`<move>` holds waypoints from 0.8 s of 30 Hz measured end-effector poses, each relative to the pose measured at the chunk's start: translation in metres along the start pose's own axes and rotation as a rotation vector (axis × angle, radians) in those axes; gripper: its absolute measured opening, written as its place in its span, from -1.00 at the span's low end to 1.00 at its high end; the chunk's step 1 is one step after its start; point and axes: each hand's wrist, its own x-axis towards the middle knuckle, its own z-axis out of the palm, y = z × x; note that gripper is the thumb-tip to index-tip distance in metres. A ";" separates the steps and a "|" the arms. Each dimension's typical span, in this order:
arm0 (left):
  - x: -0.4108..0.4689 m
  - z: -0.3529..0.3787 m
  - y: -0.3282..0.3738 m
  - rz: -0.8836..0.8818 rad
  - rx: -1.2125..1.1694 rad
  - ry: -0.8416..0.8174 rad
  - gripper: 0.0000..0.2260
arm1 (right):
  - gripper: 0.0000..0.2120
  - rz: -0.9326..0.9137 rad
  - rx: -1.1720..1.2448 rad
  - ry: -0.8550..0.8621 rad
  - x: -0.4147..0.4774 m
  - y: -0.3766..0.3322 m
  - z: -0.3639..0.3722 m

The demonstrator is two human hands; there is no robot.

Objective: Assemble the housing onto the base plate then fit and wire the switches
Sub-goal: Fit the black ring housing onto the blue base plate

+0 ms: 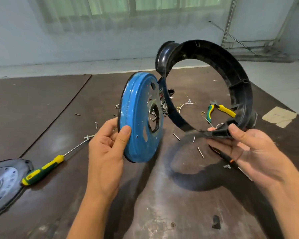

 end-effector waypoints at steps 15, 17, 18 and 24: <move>-0.002 -0.007 0.011 0.409 0.320 0.312 -0.81 | -0.61 -0.005 -0.217 -0.027 0.006 0.017 -0.007; -0.005 -0.006 0.008 0.441 0.376 0.286 -0.81 | -0.60 -0.005 -0.253 -0.016 0.005 0.020 -0.004; -0.006 -0.005 0.007 0.460 0.430 0.264 -0.80 | -0.59 0.011 -0.255 -0.013 0.005 0.022 -0.002; -0.013 0.006 0.001 0.616 0.654 0.018 -0.70 | -0.34 0.152 -0.218 0.020 0.003 0.045 0.002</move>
